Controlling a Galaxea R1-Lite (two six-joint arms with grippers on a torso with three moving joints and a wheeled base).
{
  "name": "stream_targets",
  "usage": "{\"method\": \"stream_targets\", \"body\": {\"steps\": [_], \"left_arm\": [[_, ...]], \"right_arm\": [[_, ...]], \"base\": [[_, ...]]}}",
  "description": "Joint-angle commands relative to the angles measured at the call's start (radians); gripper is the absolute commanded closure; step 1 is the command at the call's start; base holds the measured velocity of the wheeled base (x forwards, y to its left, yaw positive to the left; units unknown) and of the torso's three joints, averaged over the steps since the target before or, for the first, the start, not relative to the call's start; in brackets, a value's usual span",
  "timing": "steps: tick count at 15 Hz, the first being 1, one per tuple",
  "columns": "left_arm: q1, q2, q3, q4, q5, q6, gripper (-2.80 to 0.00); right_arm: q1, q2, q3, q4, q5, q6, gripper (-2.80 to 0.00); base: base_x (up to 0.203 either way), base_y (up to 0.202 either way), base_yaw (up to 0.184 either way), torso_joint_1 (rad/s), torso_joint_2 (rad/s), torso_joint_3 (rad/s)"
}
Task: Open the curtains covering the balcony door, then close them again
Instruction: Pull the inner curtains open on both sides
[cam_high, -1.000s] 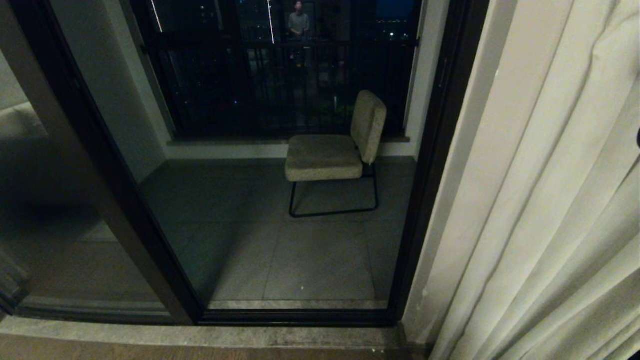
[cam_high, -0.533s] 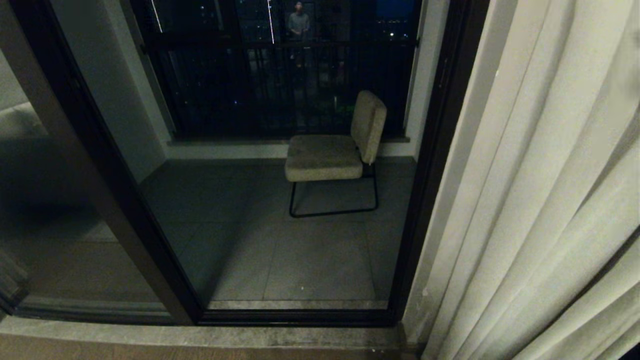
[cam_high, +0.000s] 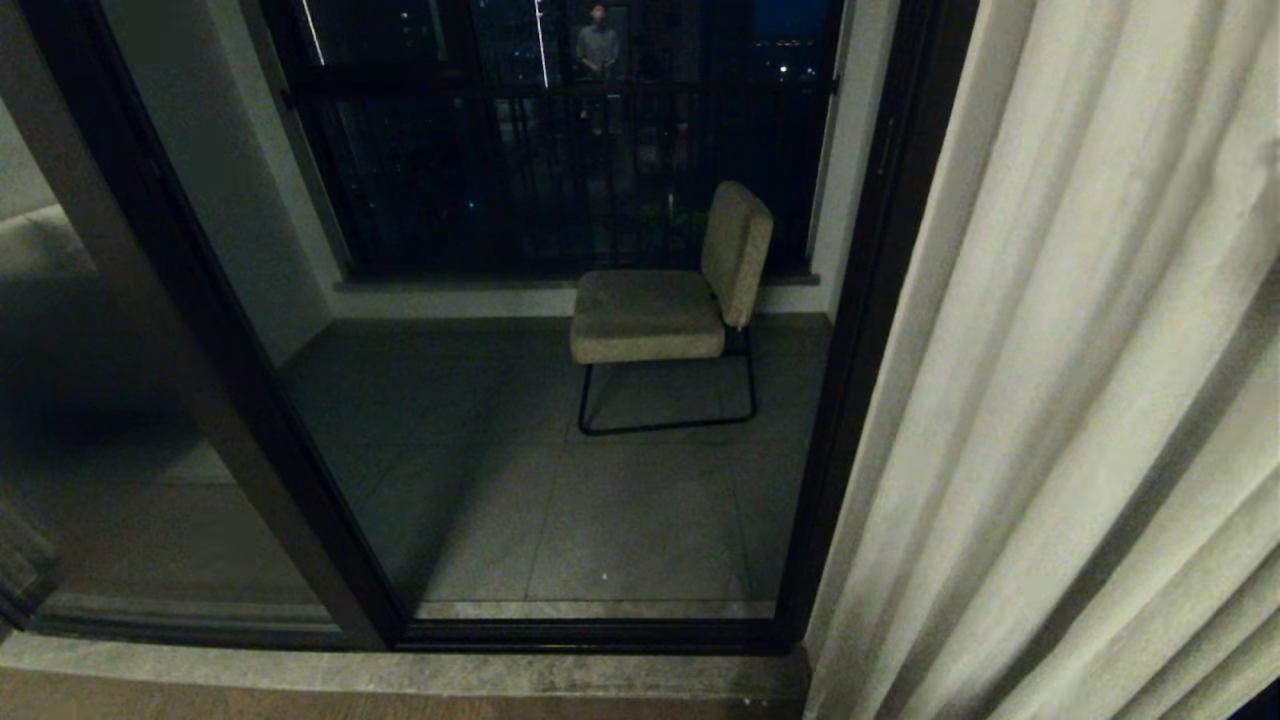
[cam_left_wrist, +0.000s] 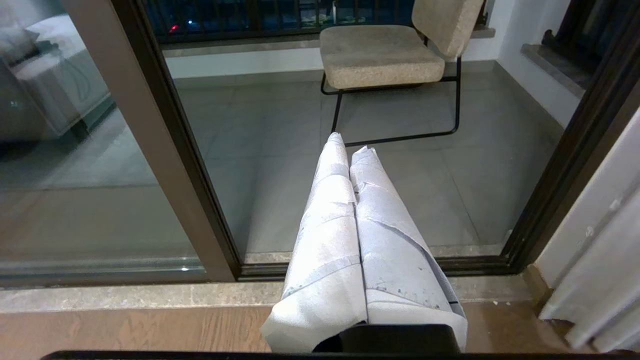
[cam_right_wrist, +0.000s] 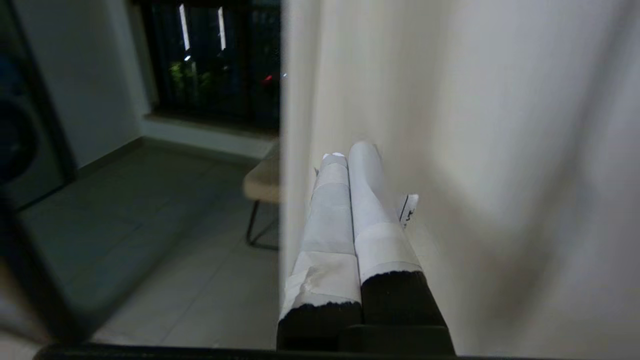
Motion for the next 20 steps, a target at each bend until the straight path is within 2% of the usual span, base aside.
{"method": "stream_targets", "body": {"steps": [1, 5, 10, 13, 17, 20], "left_arm": [[0.0, 0.0, 0.0, -0.002, 0.0, 0.0, 0.0], [0.0, 0.0, 0.0, 0.0, 0.0, 0.0, 0.0], [0.0, 0.0, 0.0, -0.002, 0.0, 0.0, 0.0], [0.0, 0.0, 0.0, 0.0, 0.0, 0.0, 0.0], [0.0, 0.0, 0.0, 0.0, 0.0, 0.0, 0.0], [0.0, 0.0, 0.0, 0.0, 0.0, 0.0, 0.0]], "right_arm": [[0.023, -0.118, 0.084, 0.013, 0.003, 0.0, 0.0], [0.111, -0.292, 0.235, 0.085, -0.001, 0.0, 0.0], [0.182, -0.464, 0.426, 0.123, -0.013, -0.001, 0.0], [0.266, -0.53, 0.54, 0.123, -0.149, -0.024, 0.0], [0.346, -0.647, 0.704, 0.119, -0.234, -0.065, 0.0], [0.383, -0.743, 0.768, 0.136, -0.288, -0.085, 0.0]], "base": [[0.0, 0.0, 0.0, 0.0, 0.0, 0.0], [0.0, 0.0, 0.0, 0.0, 0.0, 0.0], [0.0, 0.0, 0.0, 0.0, 0.0, 0.0], [0.0, 0.0, 0.0, 0.0, 0.0, 0.0], [0.0, 0.0, 0.0, 0.0, 0.0, 0.0], [0.0, 0.0, 0.0, 0.0, 0.0, 0.0]]}}
